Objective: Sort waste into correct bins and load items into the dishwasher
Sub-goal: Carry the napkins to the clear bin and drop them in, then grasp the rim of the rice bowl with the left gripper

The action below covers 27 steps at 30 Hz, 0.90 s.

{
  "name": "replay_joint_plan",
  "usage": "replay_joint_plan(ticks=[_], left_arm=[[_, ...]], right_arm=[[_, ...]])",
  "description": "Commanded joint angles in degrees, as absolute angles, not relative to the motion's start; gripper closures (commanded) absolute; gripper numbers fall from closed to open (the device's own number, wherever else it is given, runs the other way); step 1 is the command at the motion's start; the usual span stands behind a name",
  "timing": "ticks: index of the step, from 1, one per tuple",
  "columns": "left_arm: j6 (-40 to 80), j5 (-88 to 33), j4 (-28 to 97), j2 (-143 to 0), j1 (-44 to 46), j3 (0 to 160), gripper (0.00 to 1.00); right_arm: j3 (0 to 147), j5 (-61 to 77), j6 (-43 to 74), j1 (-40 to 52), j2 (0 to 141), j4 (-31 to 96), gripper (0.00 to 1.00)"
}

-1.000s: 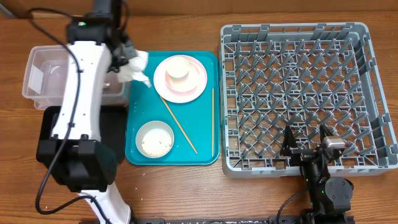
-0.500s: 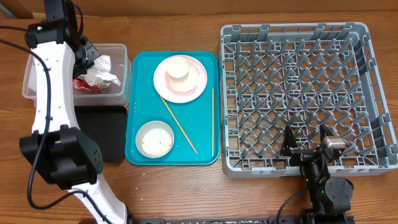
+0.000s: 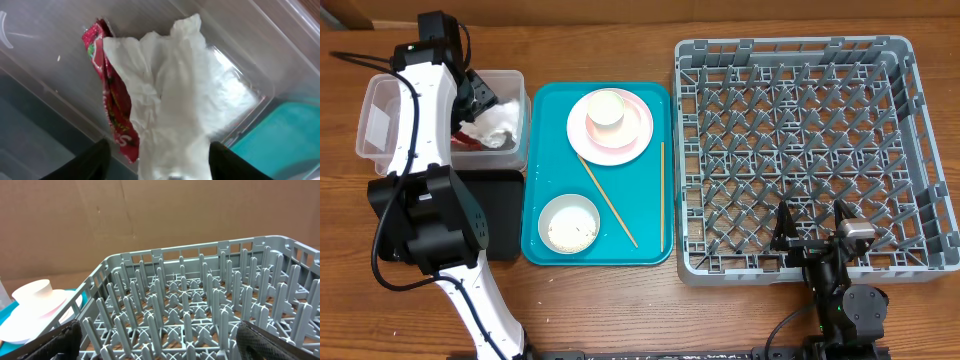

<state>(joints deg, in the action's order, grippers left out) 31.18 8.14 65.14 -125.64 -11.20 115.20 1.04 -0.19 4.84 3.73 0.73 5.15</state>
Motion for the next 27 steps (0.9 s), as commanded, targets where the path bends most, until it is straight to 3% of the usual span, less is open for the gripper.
replay_joint_plan(ticks=[1,7,12,14,16,27], left_arm=[[29.56,7.2,67.29,-124.05,-11.66,118.91,0.3],[28.1,1.23,75.31,-118.89,-11.53,122.34,0.3],[19.59,-14.02,84.84,-114.08,-10.04,122.34,0.43],[14.92,-16.91,88.75,-113.08,-8.38,122.34,0.64],[11.9,-17.45,92.44,-112.84,-6.24,122.32,0.96],[9.45,-13.54,96.84,-112.68,12.1,114.37,0.96]], right_arm=[[0.45,0.12,4.67,3.4,0.16,4.8,0.0],[0.45,0.12,4.67,3.4,0.16,4.8,0.0],[0.45,0.12,4.67,3.4,0.16,4.8,0.0],[0.45,0.12,4.67,3.4,0.16,4.8,0.0],[0.45,0.12,4.67,3.4,0.16,4.8,0.0],[0.45,0.12,4.67,3.4,0.16,4.8,0.0]])
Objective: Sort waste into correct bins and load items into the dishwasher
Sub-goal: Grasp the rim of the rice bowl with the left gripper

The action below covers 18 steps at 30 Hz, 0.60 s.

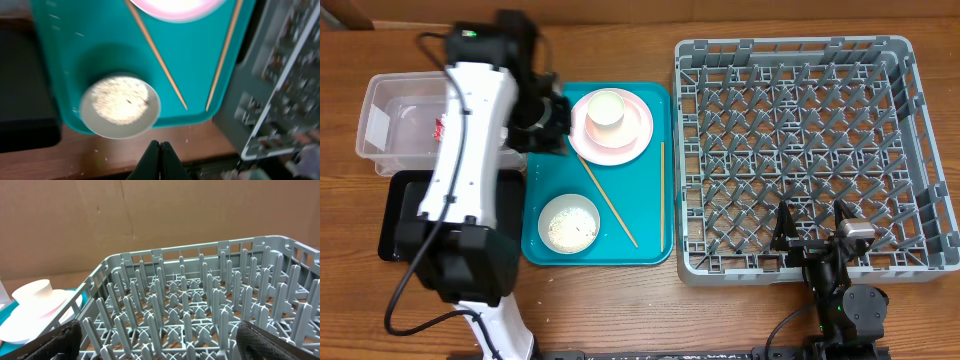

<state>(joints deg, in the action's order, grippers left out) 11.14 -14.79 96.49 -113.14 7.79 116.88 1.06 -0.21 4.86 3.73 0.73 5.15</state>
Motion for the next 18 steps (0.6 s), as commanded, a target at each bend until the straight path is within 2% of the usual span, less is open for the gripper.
replay_joint_plan(ticks=[1,6,10,18], left_arm=[[9.74,-12.97,96.82,-112.68,13.85,113.25,0.96],[11.66,-10.87,96.66,-112.68,22.22,107.7,0.96],[16.67,-4.32,96.4,-112.68,27.16,103.74,0.96],[26.41,6.61,94.11,-112.68,30.79,96.77,0.93]], right_arm=[[0.45,0.12,4.67,3.4,0.16,4.8,0.0],[0.45,0.12,4.67,3.4,0.16,4.8,0.0],[0.45,0.12,4.67,3.4,0.16,4.8,0.0],[0.45,0.12,4.67,3.4,0.16,4.8,0.0]])
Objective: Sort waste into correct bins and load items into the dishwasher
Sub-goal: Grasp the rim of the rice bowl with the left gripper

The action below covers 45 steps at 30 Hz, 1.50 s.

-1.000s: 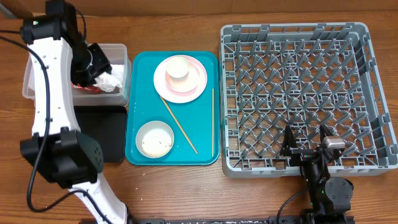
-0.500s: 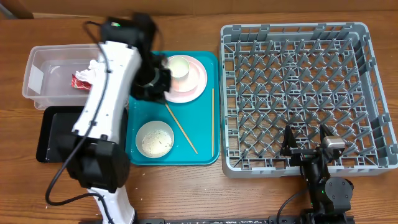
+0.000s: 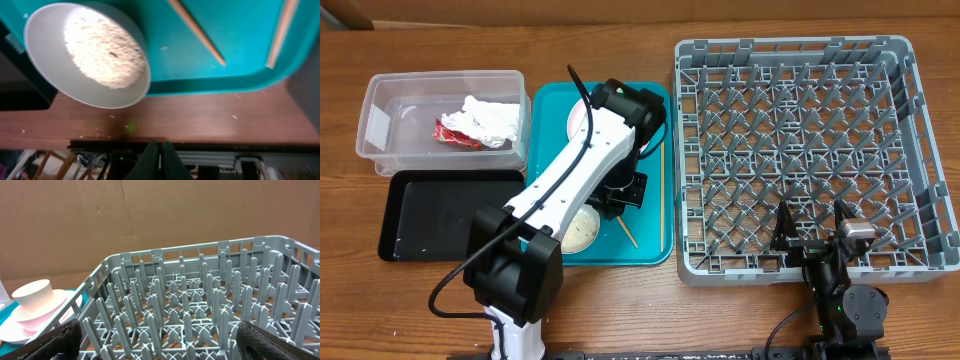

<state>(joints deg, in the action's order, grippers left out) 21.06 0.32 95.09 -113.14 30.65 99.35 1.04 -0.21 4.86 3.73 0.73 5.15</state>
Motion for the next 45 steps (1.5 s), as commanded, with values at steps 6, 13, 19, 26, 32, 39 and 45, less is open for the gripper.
replay_joint_plan(ticks=[6,13,19,26,32,39,45], left_arm=[[26.41,6.57,88.86,-112.68,30.5,91.37,0.91],[26.41,6.59,83.4,-112.71,30.22,87.68,0.85],[26.5,6.57,80.16,-112.71,30.13,85.97,0.81],[27.55,9.08,78.98,-112.71,29.98,85.86,0.79],[27.97,9.5,78.56,-112.71,29.98,85.84,0.78],[28.77,8.91,76.97,-112.71,29.98,82.85,0.76],[28.8,7.86,73.93,-112.71,29.93,78.67,0.77]], right_arm=[[0.45,0.12,4.67,3.4,0.16,4.8,0.0],[0.45,0.12,4.67,3.4,0.16,4.8,0.0],[0.45,0.12,4.67,3.4,0.16,4.8,0.0],[0.45,0.12,4.67,3.4,0.16,4.8,0.0],[0.45,0.12,4.67,3.4,0.16,4.8,0.0],[0.45,0.12,4.67,3.4,0.16,4.8,0.0],[0.45,0.12,4.67,3.4,0.16,4.8,0.0]])
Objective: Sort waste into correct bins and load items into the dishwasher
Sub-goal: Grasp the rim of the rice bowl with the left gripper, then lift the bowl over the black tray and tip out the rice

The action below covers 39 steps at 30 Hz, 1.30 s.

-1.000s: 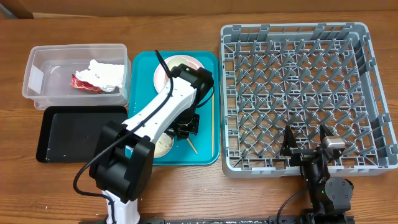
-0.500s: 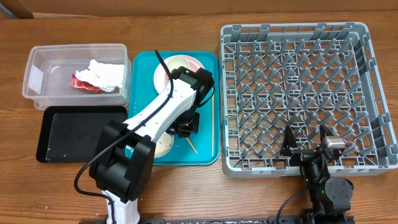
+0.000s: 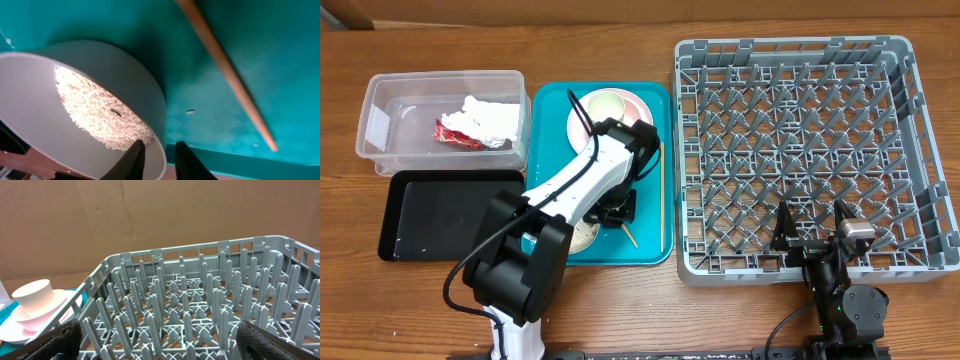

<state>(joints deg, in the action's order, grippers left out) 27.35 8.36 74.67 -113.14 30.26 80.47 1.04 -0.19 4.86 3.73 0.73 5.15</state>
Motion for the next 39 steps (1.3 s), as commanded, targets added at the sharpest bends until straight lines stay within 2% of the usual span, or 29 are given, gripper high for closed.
replay_joint_plan(ticks=[1,7,9,10,19,31,35,39], left_arm=[[28.8,7.86,73.41,-112.71,29.91,78.13,0.77],[28.8,7.81,72.14,-112.71,29.93,77.73,0.83],[28.8,7.81,71.81,-112.71,29.93,77.73,0.88],[28.8,7.81,71.68,-112.71,29.93,77.73,0.96],[28.71,7.84,73.23,-112.68,29.91,78.72,0.96],[27.18,7.88,83.94,-105.65,29.34,91.72,0.96],[26.79,7.14,85.01,-101.08,25.85,92.64,0.96],[22.17,1.08,84.66,-96.05,15.55,92.64,0.96]], right_arm=[[0.45,0.12,4.67,3.4,0.16,4.8,0.0],[0.45,0.12,4.67,3.4,0.16,4.8,0.0],[0.45,0.12,4.67,3.4,0.16,4.8,0.0],[0.45,0.12,4.67,3.4,0.16,4.8,0.0],[0.45,0.12,4.67,3.4,0.16,4.8,0.0],[0.45,0.12,4.67,3.4,0.16,4.8,0.0],[0.45,0.12,4.67,3.4,0.16,4.8,0.0],[0.45,0.12,4.67,3.4,0.16,4.8,0.0]])
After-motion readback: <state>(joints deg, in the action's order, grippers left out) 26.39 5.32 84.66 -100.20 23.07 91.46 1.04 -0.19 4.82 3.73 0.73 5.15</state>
